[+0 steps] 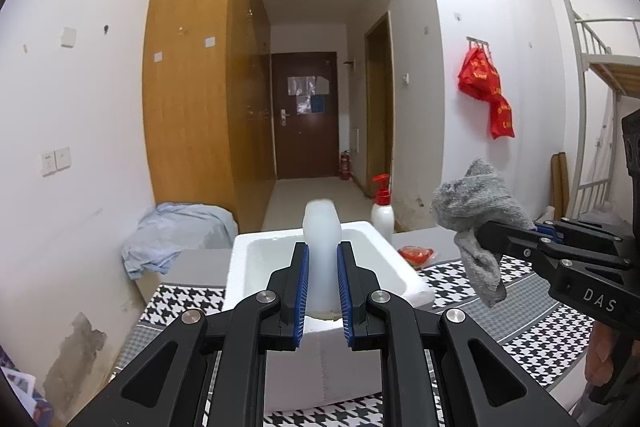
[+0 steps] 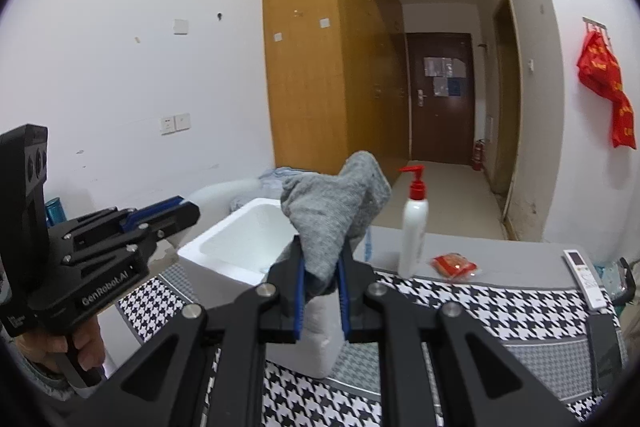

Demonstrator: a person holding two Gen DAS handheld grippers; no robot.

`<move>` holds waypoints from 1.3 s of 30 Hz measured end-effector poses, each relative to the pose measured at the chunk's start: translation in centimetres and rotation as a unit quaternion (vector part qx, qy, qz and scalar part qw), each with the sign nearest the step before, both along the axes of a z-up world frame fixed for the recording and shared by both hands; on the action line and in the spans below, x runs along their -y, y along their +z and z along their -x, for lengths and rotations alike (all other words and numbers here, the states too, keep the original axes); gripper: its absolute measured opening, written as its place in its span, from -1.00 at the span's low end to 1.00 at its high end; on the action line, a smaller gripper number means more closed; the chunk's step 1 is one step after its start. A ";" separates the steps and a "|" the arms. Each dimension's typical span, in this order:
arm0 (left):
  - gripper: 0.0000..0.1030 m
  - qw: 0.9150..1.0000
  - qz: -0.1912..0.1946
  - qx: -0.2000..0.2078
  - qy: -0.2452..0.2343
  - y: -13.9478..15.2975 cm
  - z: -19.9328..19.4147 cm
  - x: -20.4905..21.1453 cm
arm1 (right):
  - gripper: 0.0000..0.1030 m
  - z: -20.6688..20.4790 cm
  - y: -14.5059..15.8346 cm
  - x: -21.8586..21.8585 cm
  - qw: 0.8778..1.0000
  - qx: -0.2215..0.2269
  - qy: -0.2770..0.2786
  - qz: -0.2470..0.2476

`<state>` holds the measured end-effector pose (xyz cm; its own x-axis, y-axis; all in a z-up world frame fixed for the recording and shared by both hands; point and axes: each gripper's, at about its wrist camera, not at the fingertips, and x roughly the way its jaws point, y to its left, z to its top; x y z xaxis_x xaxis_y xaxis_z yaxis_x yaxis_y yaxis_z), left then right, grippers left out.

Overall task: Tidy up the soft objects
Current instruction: 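Carry the white foam stick with the left gripper over the box while the right gripper carries the grey sock, then lower the white foam stick into the box and open the left gripper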

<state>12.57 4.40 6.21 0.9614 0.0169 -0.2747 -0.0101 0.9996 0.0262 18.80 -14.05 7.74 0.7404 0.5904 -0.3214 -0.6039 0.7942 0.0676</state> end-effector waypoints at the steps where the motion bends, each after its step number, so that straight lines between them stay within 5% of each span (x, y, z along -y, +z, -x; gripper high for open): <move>1: -0.70 1.000 0.000 0.000 0.003 0.0 0.0 -0.1 | -0.67 0.1 0.0 -0.4 1.000 0.000 0.003 0.001; 39: -0.70 0.998 0.010 -0.054 -0.021 -1.6 -7.3 -1.5 | -0.67 -3.0 -0.2 -1.7 1.000 -0.021 -0.013 0.004</move>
